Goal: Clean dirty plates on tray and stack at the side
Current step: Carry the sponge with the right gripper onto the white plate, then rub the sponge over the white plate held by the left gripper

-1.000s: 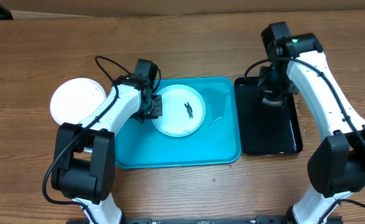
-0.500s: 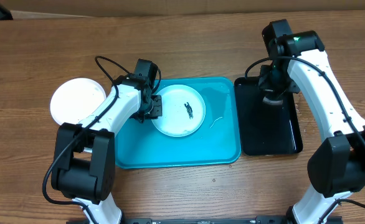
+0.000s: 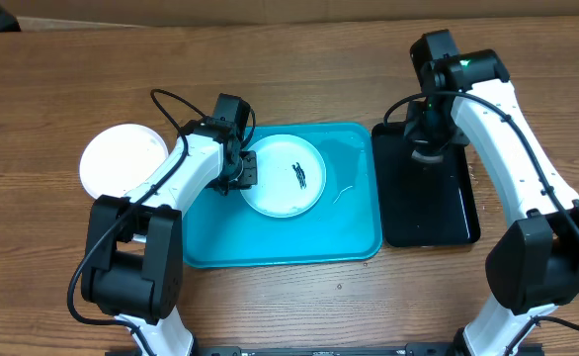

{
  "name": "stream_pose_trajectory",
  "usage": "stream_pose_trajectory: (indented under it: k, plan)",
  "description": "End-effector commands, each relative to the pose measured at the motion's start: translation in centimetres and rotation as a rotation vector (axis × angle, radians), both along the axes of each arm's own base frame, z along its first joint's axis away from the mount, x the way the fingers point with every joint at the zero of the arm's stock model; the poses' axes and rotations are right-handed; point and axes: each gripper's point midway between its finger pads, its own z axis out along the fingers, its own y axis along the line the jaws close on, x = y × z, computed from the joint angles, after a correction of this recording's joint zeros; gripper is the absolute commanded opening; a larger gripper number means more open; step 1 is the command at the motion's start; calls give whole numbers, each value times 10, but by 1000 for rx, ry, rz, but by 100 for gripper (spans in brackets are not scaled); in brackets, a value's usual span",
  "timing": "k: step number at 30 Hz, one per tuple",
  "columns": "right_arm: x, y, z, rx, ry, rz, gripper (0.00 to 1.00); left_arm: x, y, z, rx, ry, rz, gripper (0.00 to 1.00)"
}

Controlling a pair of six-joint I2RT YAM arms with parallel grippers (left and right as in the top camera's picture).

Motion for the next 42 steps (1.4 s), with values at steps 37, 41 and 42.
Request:
stream_pose_trajectory:
  k: [37,41,42]
  plan:
    - [-20,222,-49,239,-286,455,4,4,-3,-3,-17,8,9,4]
    - [-21,222,-52,249,-279,413,4,5,-4,-3,-22,7,7,4]
    - [-21,222,-52,251,-276,406,4,5,-4,-3,-23,7,6,4]
